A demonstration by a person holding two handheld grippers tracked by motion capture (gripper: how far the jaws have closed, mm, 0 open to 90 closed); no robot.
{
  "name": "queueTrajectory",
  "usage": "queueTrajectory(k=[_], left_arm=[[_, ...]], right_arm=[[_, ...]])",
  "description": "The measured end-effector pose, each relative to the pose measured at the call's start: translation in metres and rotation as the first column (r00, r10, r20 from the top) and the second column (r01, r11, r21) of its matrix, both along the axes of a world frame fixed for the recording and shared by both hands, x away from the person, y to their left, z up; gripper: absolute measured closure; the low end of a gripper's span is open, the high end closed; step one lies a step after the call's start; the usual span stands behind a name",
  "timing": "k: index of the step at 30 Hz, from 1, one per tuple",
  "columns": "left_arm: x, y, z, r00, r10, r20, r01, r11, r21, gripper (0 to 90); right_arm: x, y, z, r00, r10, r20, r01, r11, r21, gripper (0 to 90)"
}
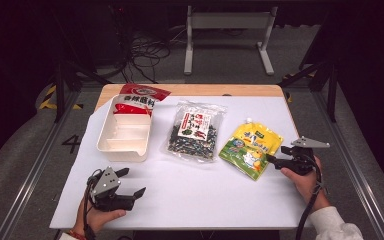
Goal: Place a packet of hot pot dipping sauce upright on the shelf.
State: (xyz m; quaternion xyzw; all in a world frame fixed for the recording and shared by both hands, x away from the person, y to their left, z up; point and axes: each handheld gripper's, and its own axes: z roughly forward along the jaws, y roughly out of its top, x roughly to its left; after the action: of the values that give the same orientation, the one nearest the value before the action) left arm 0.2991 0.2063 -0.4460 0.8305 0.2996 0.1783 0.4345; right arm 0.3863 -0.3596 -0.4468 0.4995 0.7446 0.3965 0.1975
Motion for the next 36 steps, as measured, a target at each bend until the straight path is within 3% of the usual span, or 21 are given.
queueTrajectory(k=[4,10,13,15,17,18,19,20,21,24,28,31,33,34,36], left_arm=[[-0.002,-0.002,-0.002,1.0,-0.008,0.001,0.008,0.9999,0.015,15.7],[-0.004,0.001,-0.004,0.9999,-0.006,-0.011,0.006,0.9999,0.014,15.6],[-0.003,0.0,-0.005,0.9998,-0.013,-0.017,0.013,0.9998,0.012,15.6],[-0.003,-0.002,-0.006,0.9993,-0.027,-0.024,0.027,0.9995,0.017,15.6],[-0.002,-0.004,-0.007,0.9991,-0.032,-0.028,0.033,0.9992,0.023,15.6],[-0.002,-0.005,-0.008,0.9988,-0.036,-0.034,0.037,0.9989,0.03,15.6],[-0.001,-0.006,-0.009,0.9985,-0.041,-0.035,0.042,0.9985,0.034,15.6],[-0.001,-0.006,-0.009,0.9982,-0.047,-0.037,0.048,0.9983,0.033,15.6],[-0.001,-0.006,-0.009,0.9979,-0.054,-0.035,0.055,0.9978,0.035,15.6],[-0.001,-0.008,-0.009,0.9976,-0.06,-0.035,0.061,0.9975,0.034,15.5],[0.001,-0.008,-0.009,0.9968,-0.072,-0.036,0.073,0.9969,0.031,15.1],[0.001,-0.01,-0.009,0.9956,-0.086,-0.037,0.088,0.9957,0.029,14.9],[0.001,-0.012,-0.009,0.9947,-0.094,-0.04,0.096,0.9949,0.032,14.9],[0.001,-0.013,-0.009,0.9945,-0.095,-0.045,0.097,0.9948,0.033,14.9],[0.002,-0.016,-0.01,0.993,-0.108,-0.049,0.109,0.9935,0.033,14.9]], right_arm=[[0.012,-0.003,-0.004,0.9964,-0.03,-0.079,0.034,0.998,0.043,19.9],[0.019,0.001,-0.005,0.9928,-0.029,-0.117,0.042,0.993,0.107,14.3],[0.02,0.004,-0.005,0.9926,-0.021,-0.119,0.035,0.993,0.11,14.4],[0.02,0.007,-0.005,0.9917,0.023,-0.127,-0.004,0.988,0.152,14.4],[0.02,0.01,-0.005,0.9916,0.025,-0.127,-0.005,0.988,0.154,13.9],[0.019,0.01,-0.005,0.991,0.041,-0.128,-0.017,0.982,0.187,14.9],[0.019,0.011,-0.003,0.991,0.041,-0.127,-0.018,0.984,0.175,18.3],[0.018,0.012,-0.001,0.9917,0.015,-0.128,0.0,0.993,0.116,19.3],[0.016,0.011,0.0,0.9881,-0.033,-0.15,0.046,0.996,0.083,17.7],[0.013,0.006,0.0,0.9851,-0.061,-0.161,0.078,0.992,0.102,17.5],[0.011,0.004,-0.002,0.9813,-0.089,-0.17,0.117,0.98,0.159,15.3],[0.01,0.004,-0.006,0.9814,-0.08,-0.174,0.127,0.952,0.279,14.9],[0.01,0.004,-0.007,0.9813,-0.079,-0.176,0.129,0.947,0.294,15.1],[0.01,0.004,-0.008,0.9801,-0.075,-0.184,0.134,0.933,0.335,15.1],[0.011,0.004,-0.009,0.9781,-0.066,-0.197,0.138,0.916,0.376,15.2]])
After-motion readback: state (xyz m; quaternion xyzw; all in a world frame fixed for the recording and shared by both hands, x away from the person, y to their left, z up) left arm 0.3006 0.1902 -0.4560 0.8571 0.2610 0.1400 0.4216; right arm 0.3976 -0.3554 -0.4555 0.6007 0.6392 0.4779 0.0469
